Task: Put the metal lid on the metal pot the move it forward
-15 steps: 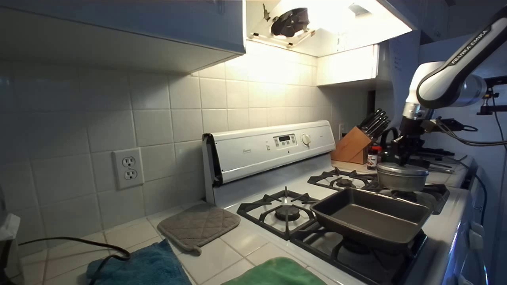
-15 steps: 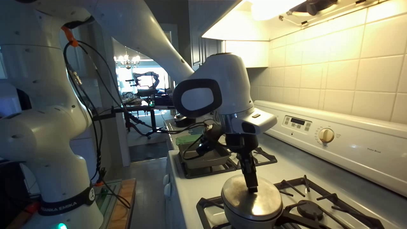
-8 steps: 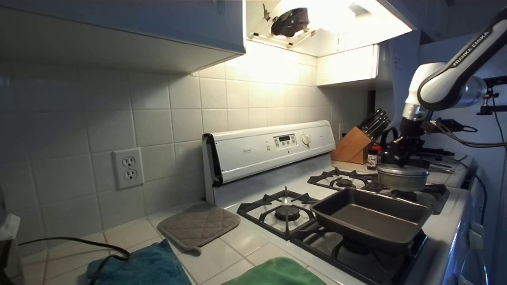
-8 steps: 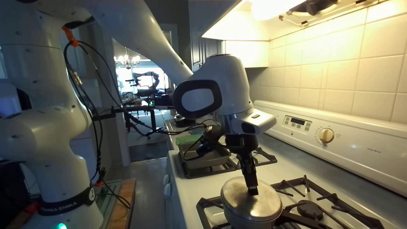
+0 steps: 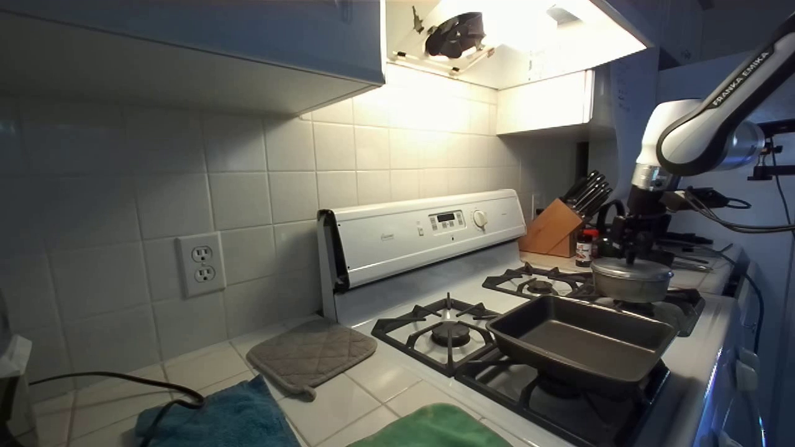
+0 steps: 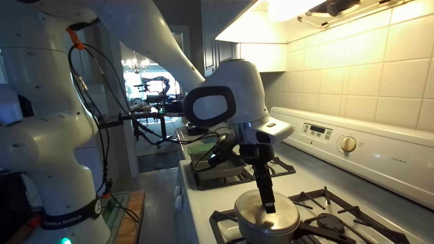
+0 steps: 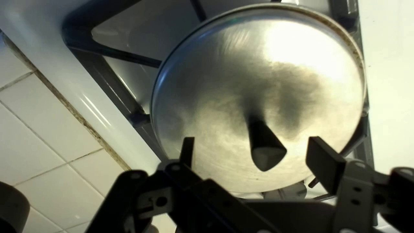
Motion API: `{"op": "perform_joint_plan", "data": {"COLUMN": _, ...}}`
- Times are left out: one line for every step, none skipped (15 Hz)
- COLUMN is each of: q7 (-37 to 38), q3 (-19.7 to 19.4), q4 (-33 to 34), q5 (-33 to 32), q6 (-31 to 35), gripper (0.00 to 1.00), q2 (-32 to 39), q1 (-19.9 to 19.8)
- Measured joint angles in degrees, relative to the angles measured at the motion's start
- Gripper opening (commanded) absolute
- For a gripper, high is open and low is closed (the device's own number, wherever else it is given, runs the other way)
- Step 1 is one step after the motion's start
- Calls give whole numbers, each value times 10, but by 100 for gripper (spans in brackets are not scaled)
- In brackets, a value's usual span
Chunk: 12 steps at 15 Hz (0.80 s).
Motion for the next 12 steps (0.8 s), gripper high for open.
{"op": "perform_joint_plan", "data": {"q7": 3, "q3": 0, "q4": 1, "q5": 3, "q6": 0, "gripper": 100, "q2": 0, "q1": 0}}
{"op": "perform_joint_plan", "data": {"q7": 8, "q3": 0, "q4": 4, "q5": 7, "q6": 0, "gripper": 100, "q2": 0, "q1": -1}}
{"op": "perform_joint_plan", "data": {"q7": 13, "q3": 0, "q4": 7, "q5": 13, "q6": 0, "gripper": 100, "q2": 0, "q1": -1}}
{"op": "perform_joint_plan", "data": {"q7": 19, "q3": 0, "q4": 12, "q5": 22, "q6": 0, "gripper": 100, "q2": 1, "q1": -1}}
{"op": "perform_joint_plan", "data": {"q7": 23, "q3": -1, "q4": 18, "q5": 31, "q6": 0, "gripper": 100, "q2": 2, "q1": -1}}
{"op": "perform_joint_plan", "data": {"q7": 29, "q3": -1, "q4": 26, "q5": 41, "q6": 0, "gripper": 100, "q2": 4, "q1": -2}}
{"op": "perform_joint_plan", "data": {"q7": 35, "q3": -2, "q4": 34, "q5": 51, "q6": 3, "gripper": 99, "q2": 9, "q1": -3}}
{"op": "perform_joint_plan", "data": {"q7": 41, "q3": -3, "q4": 44, "q5": 60, "q6": 5, "gripper": 84, "q2": 15, "q1": -3}}
{"op": "perform_joint_plan", "data": {"q7": 46, "q3": -5, "q4": 54, "q5": 70, "q6": 9, "gripper": 74, "q2": 24, "q1": -4}}
{"op": "perform_joint_plan", "data": {"q7": 52, "q3": -6, "q4": 65, "q5": 79, "q6": 15, "gripper": 70, "q2": 34, "q1": -5}}
{"op": "perform_joint_plan", "data": {"q7": 58, "q3": -7, "q4": 77, "q5": 88, "q6": 21, "gripper": 61, "q2": 46, "q1": -6}}
{"op": "perform_joint_plan", "data": {"q7": 63, "q3": -9, "q4": 89, "q5": 97, "q6": 25, "gripper": 54, "q2": 59, "q1": -7}}
